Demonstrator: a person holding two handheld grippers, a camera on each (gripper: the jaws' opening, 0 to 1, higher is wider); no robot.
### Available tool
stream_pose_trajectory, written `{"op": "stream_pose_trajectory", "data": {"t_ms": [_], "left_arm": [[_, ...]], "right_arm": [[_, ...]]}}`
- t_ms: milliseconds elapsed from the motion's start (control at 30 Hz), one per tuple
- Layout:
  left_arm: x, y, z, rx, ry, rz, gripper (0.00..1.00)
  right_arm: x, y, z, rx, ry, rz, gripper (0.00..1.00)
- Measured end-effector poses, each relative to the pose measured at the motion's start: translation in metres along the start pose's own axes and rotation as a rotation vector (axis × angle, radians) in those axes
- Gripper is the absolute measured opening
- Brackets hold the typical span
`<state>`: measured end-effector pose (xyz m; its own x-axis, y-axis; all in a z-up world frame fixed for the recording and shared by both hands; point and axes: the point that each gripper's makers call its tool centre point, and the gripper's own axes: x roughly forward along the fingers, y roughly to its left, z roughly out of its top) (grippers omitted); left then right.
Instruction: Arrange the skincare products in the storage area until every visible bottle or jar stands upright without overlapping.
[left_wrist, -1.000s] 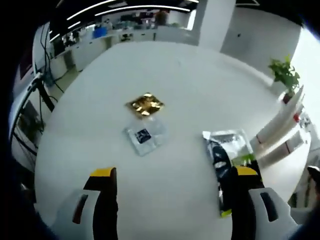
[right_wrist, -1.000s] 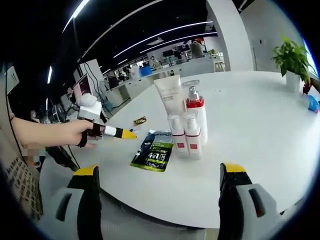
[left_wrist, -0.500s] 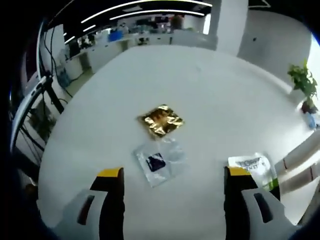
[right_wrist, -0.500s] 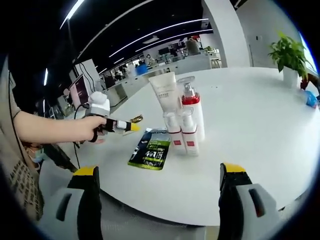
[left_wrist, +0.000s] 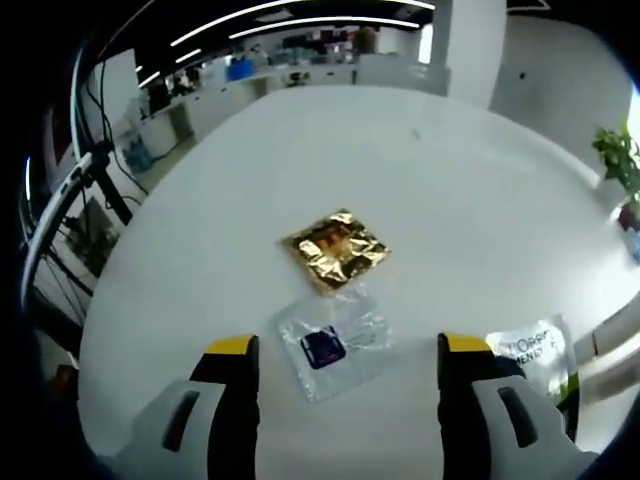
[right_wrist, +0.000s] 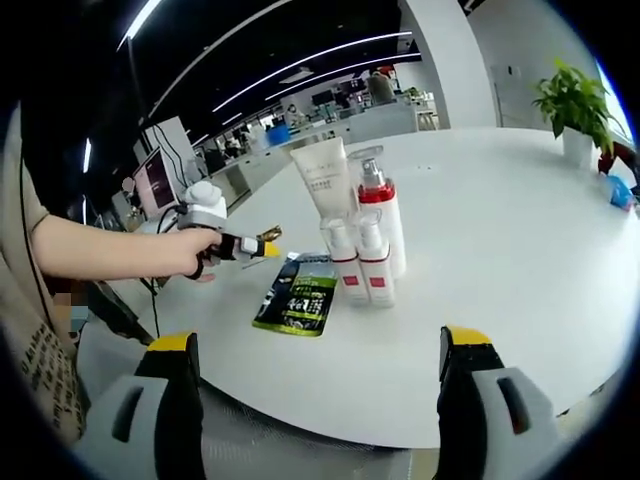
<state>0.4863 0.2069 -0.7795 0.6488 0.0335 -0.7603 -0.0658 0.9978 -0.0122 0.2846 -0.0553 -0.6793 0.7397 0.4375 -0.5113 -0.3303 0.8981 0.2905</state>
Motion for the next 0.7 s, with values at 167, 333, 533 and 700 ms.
{"op": "stream_pose_trajectory", "data": {"t_ms": [167, 333, 533, 700], "left_arm": [[-0.0013, -0.0035, 0.0019, 0.016, -0.012, -0.014, 0.65], [-0.0015, -0.0061, 0.0035, 0.024, -0.021, -0.024, 0.59], [-0.0043, -0.0034, 0.0047, 0.032, -0.045, -0.044, 0.39], [-0.0035, -0.0035, 0.0053, 0.041, -0.049, -0.049, 0.39]], "right_arm": [[0.0000, -0.0003, -0.0001, 0.003, 0.002, -0.003, 1.00], [0.0001, -0.0005, -0.0003, 0.003, 0.003, -0.003, 1.00], [-0.0003, -0.0010, 0.0003, 0.006, -0.002, -0.006, 1.00], [-0.0003, -0.0011, 0.0002, 0.004, -0.002, -0.007, 1.00]]}}
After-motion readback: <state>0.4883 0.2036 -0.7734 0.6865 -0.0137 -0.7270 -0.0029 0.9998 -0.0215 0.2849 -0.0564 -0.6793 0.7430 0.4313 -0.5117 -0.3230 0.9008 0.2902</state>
